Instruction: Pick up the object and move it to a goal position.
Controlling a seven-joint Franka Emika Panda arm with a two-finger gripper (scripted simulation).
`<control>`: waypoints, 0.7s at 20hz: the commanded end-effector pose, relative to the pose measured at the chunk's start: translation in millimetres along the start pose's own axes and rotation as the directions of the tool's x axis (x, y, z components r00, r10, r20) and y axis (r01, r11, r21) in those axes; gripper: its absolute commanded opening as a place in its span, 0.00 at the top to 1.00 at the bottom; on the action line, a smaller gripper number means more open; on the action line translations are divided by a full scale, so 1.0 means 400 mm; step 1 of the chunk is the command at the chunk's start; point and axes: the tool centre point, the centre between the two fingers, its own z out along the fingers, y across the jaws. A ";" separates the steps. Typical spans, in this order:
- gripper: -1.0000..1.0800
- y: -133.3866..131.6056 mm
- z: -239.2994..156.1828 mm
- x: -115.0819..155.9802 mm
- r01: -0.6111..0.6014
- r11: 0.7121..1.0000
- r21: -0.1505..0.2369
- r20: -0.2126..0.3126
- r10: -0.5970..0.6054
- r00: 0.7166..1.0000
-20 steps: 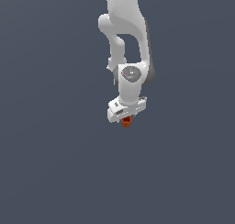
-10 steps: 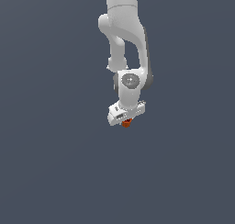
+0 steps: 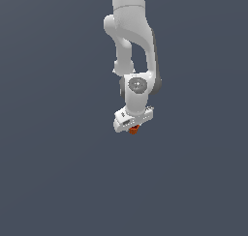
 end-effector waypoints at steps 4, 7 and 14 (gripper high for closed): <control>1.00 -0.004 -0.001 0.009 0.000 1.000 0.000 0.000 0.000 1.000; 1.00 -0.012 -0.002 0.027 0.000 1.000 0.000 0.000 0.000 1.000; 1.00 -0.046 -0.007 0.103 0.000 1.000 0.000 0.000 0.000 1.000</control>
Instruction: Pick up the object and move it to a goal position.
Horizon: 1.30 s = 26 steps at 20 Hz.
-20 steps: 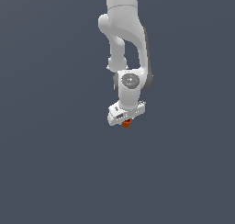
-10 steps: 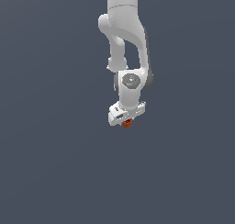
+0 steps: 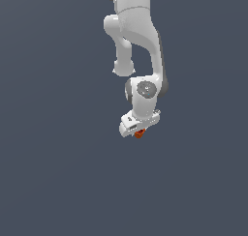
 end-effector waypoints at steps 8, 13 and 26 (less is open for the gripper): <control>1.00 -0.064 -0.011 0.149 0.000 1.000 0.000 -0.001 0.000 1.000; 1.00 -0.096 -0.016 0.228 0.000 1.000 0.000 -0.001 0.000 1.000; 1.00 -0.149 -0.025 0.366 0.000 1.000 0.000 -0.001 0.000 1.000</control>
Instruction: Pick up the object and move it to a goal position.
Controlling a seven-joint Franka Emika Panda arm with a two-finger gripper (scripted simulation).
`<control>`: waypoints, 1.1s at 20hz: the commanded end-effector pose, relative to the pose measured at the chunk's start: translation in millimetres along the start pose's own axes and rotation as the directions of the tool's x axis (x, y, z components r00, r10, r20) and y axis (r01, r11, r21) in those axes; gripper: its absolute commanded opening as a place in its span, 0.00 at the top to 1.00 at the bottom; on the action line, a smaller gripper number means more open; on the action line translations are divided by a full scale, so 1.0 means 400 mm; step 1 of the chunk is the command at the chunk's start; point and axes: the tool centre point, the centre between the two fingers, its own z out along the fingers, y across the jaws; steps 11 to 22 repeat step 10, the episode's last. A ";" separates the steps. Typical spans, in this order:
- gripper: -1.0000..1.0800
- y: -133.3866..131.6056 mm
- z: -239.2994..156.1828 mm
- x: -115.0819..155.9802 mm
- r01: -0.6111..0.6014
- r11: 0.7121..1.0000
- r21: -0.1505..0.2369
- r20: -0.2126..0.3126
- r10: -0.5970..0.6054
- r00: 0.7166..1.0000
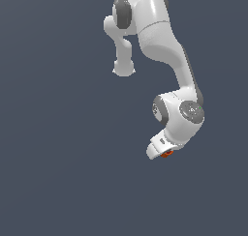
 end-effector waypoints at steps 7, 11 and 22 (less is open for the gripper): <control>1.00 -0.012 -0.003 0.037 0.000 1.000 0.000 -0.001 0.000 1.000; 1.00 -0.013 -0.003 0.040 0.000 1.000 0.000 -0.001 0.000 1.000; 1.00 -0.013 -0.003 0.040 0.000 1.000 0.000 -0.001 0.000 1.000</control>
